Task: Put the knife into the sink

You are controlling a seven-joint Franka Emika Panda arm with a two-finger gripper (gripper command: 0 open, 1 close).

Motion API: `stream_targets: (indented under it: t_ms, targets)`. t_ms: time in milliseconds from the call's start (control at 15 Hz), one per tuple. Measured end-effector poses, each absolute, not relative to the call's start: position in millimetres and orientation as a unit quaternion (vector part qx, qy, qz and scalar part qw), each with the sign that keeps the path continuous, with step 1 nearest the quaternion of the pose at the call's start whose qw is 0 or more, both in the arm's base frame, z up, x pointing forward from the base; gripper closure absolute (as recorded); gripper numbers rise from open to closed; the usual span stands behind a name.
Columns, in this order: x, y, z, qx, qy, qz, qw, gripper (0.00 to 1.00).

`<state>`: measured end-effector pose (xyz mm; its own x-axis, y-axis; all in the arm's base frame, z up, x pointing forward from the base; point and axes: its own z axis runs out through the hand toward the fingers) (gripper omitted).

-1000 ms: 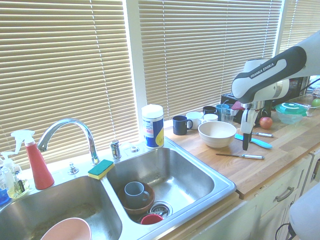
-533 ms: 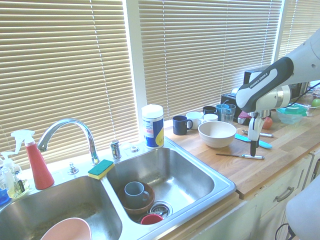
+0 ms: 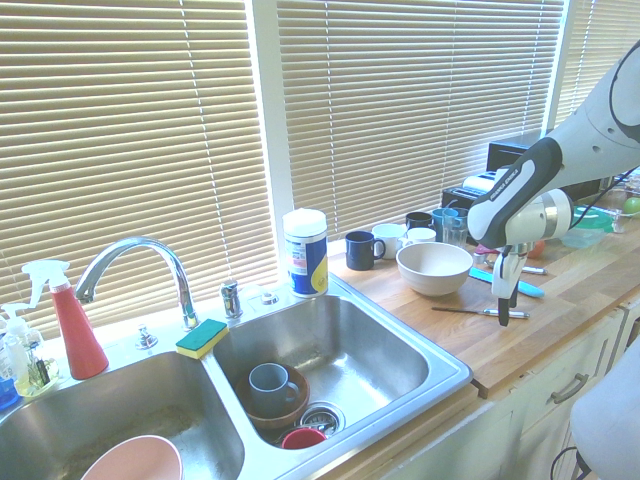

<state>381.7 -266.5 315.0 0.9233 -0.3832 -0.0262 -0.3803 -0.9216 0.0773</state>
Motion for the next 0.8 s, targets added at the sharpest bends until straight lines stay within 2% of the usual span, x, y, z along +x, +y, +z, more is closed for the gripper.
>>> stream_targets:
  t_ms: [800]
  targets:
    - [382.8,-268.2,314.4,0.979,-0.201,-0.016,0.033,1.0]
